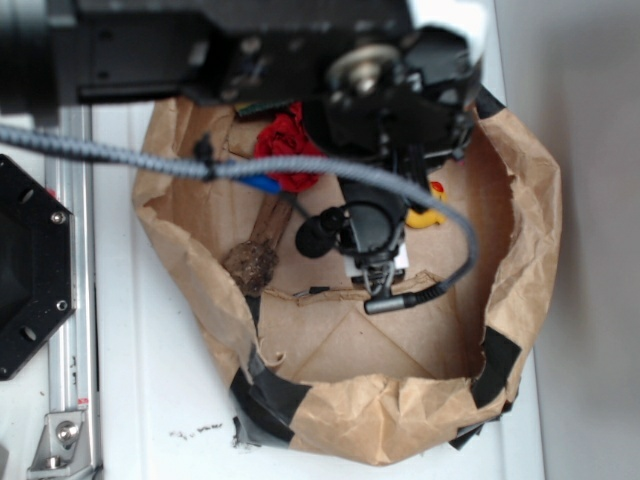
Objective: Grab the yellow duck.
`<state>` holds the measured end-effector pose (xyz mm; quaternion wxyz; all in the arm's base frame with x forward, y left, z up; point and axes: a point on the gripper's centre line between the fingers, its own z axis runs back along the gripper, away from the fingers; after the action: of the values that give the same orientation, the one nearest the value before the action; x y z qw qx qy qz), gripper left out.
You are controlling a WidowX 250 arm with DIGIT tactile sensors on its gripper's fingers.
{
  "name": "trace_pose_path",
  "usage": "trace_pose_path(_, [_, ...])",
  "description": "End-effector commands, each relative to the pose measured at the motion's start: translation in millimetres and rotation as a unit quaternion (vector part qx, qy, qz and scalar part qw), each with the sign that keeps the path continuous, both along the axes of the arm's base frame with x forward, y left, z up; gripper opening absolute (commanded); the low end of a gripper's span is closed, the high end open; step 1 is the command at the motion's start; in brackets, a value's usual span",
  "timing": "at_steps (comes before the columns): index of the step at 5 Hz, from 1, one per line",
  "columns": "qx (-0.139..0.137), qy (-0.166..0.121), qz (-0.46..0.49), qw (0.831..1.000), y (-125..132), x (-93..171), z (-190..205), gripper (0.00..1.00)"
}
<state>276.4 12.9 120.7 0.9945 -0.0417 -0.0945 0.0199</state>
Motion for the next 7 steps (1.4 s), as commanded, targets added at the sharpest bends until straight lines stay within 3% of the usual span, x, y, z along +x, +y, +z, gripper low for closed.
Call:
trace_pose_path(1, [0.031, -0.035, -0.039, 0.998, 16.1, 22.5, -38.0, 1.0])
trace_pose_path(3, [0.031, -0.004, -0.047, 0.998, 30.2, 45.1, -67.0, 1.0])
trace_pose_path(6, [0.054, -0.013, -0.041, 0.998, 33.8, 54.6, -59.1, 1.0])
trace_pose_path(7, [0.062, 0.004, -0.04, 0.997, 32.3, 60.9, -75.0, 1.0])
